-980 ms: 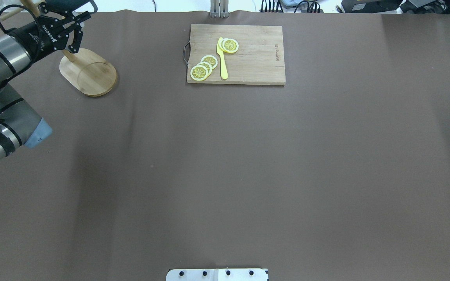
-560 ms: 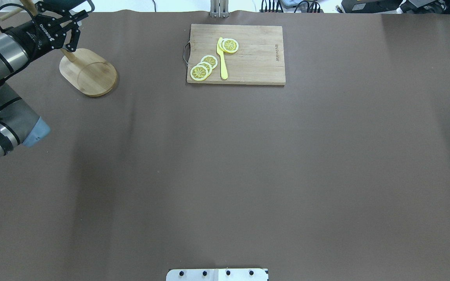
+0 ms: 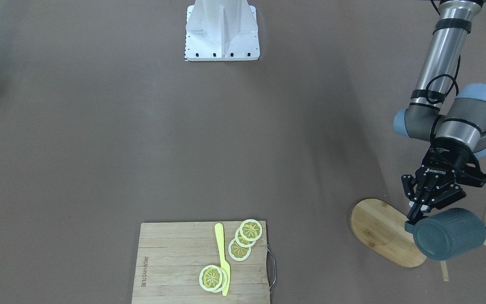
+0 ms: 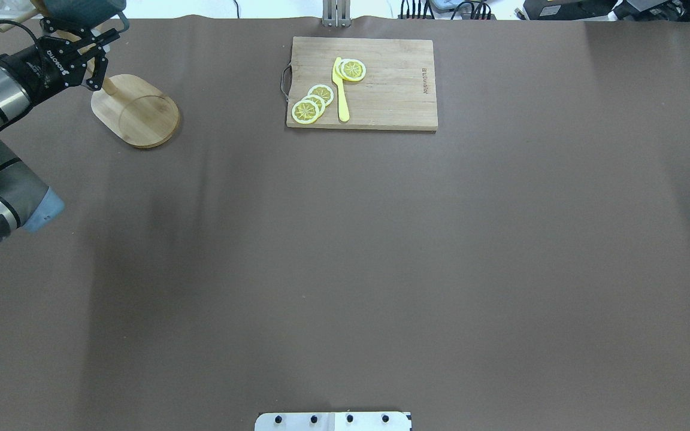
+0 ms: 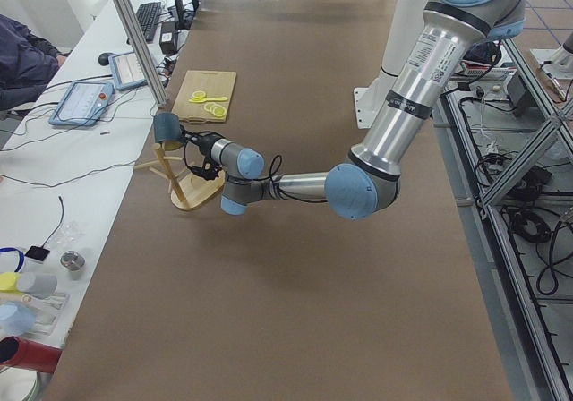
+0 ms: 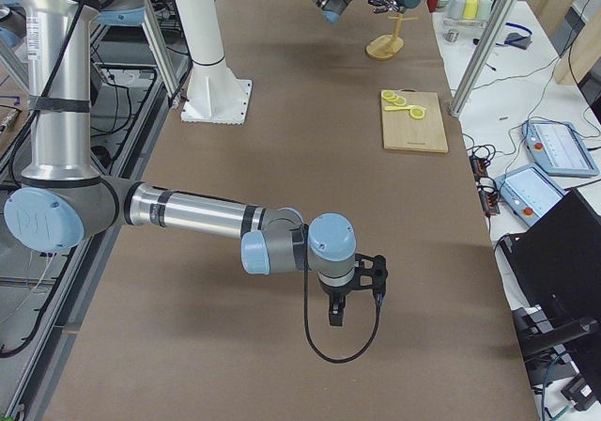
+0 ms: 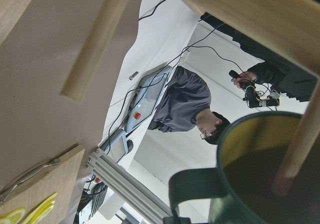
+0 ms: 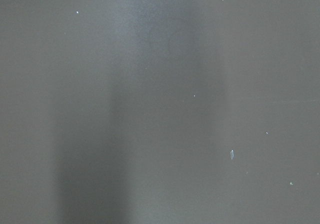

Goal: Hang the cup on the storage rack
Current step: 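Slide the mug handle onto the top peg with the left gripper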

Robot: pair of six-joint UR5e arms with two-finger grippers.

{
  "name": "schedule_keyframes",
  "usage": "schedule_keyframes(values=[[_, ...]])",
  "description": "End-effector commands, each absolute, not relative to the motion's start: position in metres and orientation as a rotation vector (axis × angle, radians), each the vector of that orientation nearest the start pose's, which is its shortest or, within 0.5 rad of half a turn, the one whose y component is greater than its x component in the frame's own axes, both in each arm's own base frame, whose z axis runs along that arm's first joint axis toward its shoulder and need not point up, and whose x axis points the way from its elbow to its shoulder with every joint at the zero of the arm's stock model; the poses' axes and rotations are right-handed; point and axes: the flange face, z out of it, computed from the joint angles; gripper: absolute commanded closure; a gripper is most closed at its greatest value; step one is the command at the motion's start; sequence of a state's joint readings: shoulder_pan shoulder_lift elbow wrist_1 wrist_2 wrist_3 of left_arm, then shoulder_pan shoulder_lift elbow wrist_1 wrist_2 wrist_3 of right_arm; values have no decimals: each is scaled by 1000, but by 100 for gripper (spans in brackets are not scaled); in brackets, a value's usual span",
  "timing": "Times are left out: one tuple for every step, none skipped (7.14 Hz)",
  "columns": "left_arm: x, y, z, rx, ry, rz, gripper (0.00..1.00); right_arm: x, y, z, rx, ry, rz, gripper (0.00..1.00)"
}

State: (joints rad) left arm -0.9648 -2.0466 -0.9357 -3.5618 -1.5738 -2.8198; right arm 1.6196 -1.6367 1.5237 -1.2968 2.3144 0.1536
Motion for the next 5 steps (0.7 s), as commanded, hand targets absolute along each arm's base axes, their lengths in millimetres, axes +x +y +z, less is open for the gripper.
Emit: schedule_keyframes(values=[[259,-607,501,-307,2111,-1464,100,89,-466,689,124,-749,130,0],[258,-606,508,-306,2110,-1466,100,89,-466,689,124,-749,130,0],[259,-606,510,-305,2105,-1468,100,88,-465,689,124,-750,129,0],[259,-606,510,-304,2105,-1469,100,89,-464,689,124,-750,130,0],[260,-606,513,-304,2097,-1474,100,88,-465,690,127,-750,128,0]])
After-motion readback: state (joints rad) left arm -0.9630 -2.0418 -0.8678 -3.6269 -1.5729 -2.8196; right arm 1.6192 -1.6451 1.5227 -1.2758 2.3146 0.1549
